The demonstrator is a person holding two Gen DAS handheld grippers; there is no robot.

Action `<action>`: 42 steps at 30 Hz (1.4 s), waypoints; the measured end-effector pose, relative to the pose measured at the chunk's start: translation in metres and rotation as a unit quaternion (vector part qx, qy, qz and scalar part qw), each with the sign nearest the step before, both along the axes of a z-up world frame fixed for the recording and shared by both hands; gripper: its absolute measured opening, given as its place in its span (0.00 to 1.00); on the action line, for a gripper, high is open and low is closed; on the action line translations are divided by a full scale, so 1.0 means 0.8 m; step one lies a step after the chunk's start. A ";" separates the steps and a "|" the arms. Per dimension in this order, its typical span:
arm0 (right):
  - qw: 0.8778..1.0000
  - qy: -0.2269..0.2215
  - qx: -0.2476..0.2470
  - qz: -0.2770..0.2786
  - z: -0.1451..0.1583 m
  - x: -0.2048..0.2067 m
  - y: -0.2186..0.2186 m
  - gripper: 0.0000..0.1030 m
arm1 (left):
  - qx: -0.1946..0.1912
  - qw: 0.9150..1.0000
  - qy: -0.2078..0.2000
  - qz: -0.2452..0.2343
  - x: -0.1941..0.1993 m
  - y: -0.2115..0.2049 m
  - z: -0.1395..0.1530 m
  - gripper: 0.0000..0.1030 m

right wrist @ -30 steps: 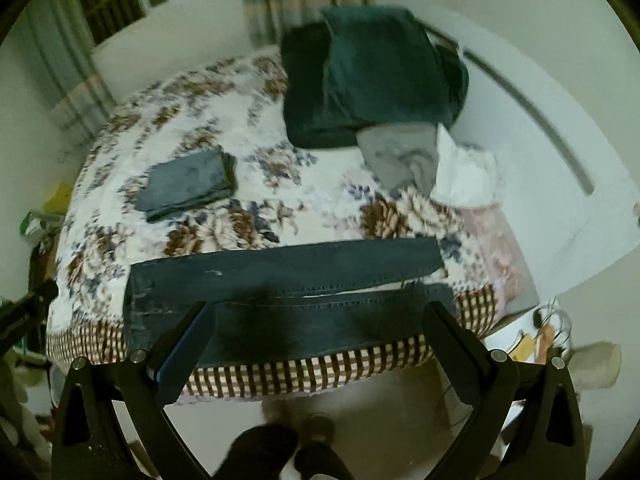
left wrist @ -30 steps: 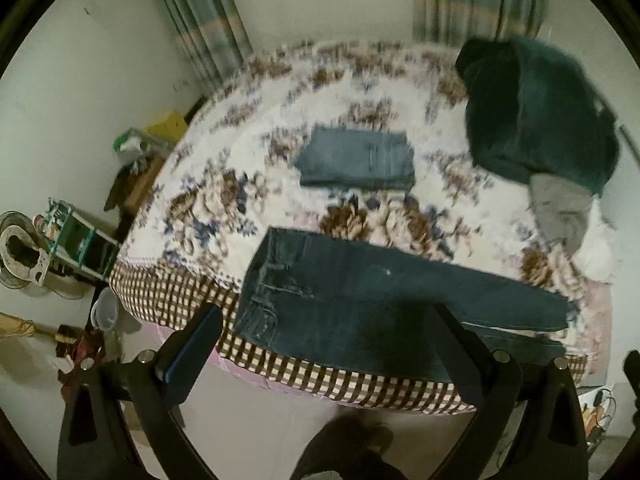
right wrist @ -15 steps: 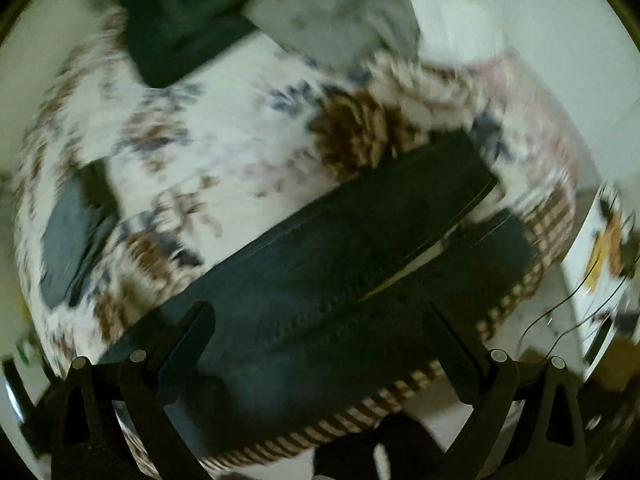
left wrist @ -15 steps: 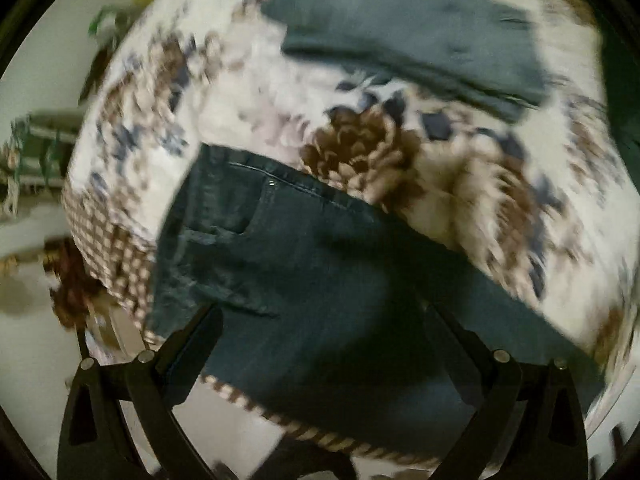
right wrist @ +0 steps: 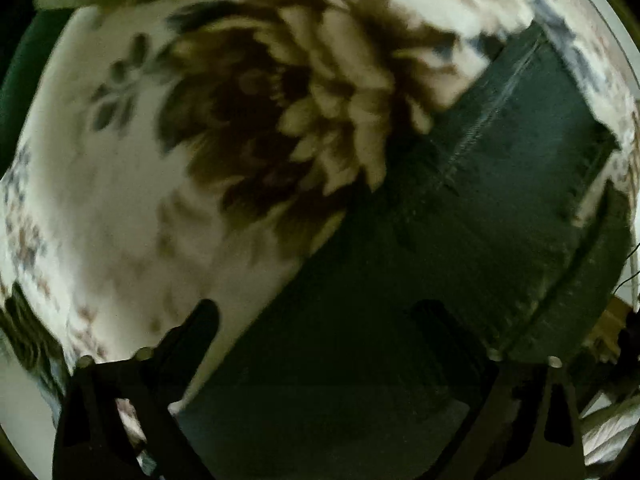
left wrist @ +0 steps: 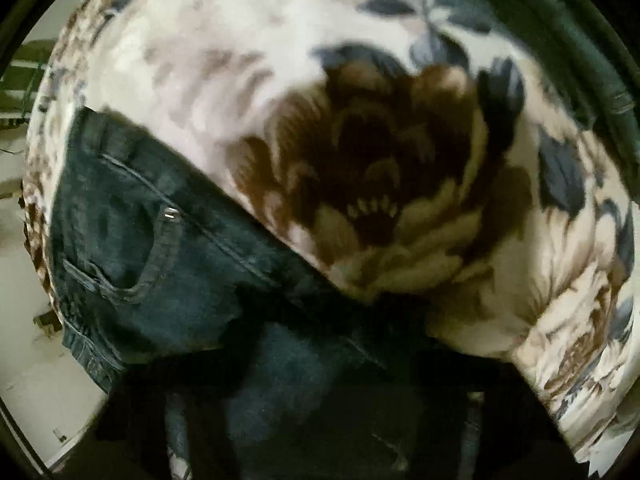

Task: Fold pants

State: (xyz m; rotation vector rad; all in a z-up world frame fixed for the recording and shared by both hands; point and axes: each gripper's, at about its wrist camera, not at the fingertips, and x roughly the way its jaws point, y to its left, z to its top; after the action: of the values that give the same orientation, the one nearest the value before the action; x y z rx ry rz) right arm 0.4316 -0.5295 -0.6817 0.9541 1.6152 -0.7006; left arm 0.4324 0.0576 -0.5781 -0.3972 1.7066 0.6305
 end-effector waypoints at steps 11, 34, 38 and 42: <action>0.991 -0.130 -0.029 0.023 0.071 -0.035 0.018 0.08 | -0.020 0.989 -0.144 0.009 -0.093 -0.034 0.163 0.11; 0.980 -0.175 -0.040 0.084 0.052 -0.349 -0.002 0.06 | -0.009 0.981 -0.186 0.058 -0.387 0.027 0.074 0.10; 0.983 -0.149 -0.022 0.110 0.030 -0.354 -0.002 0.07 | 0.000 0.981 -0.186 0.062 -0.388 0.024 0.061 0.13; 0.967 -0.139 -0.061 0.205 0.065 -0.335 0.021 0.31 | 0.029 0.979 -0.198 0.045 -0.391 0.006 0.092 0.13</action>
State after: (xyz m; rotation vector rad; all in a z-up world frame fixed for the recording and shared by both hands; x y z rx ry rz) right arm 0.1637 -0.5128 -0.6296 0.5717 1.4386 -0.3551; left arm 0.1199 0.0626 -0.5043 -0.5226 1.2941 0.6197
